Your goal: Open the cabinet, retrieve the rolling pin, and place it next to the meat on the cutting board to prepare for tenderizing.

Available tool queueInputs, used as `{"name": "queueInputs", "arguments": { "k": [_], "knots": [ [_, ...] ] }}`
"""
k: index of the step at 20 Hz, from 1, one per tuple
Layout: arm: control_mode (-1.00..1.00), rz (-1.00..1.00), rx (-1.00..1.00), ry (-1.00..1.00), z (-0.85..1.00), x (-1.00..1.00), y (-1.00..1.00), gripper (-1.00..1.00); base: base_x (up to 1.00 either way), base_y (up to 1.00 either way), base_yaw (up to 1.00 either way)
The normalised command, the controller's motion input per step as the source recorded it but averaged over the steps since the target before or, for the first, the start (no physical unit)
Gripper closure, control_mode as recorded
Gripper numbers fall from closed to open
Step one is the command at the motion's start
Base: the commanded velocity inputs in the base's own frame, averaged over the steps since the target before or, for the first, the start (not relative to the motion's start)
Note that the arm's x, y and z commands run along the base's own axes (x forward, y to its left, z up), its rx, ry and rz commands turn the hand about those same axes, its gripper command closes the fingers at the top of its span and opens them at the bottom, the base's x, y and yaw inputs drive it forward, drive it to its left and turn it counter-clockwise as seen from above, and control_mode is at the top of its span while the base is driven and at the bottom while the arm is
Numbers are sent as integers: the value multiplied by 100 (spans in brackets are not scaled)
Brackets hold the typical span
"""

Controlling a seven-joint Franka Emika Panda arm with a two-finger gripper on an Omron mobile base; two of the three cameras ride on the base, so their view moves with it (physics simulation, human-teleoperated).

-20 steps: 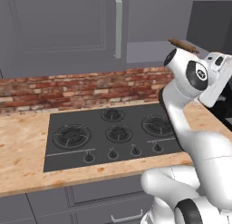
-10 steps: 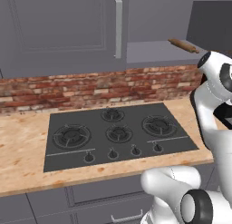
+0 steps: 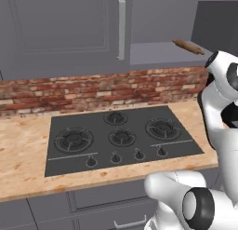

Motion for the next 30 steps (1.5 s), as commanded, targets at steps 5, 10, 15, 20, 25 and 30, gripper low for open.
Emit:
{"name": "queueInputs", "arguments": {
  "k": [5,10,15,20,25,30],
  "knots": [
    [-100,0,0,-15,6,-4,41,-100,0,0,0],
    [-100,0,1,-25,25,1,48,-100,0,0,0],
    [-100,0,2,-31,35,0,39,-100,0,0,0],
    [-100,8,2,-34,27,0,31,-100,0,0,0],
    [-100,14,6,-35,30,0,21,-100,0,0,0],
    [-100,17,10,-30,27,0,28,-100,0,0,0]
  ]
}}
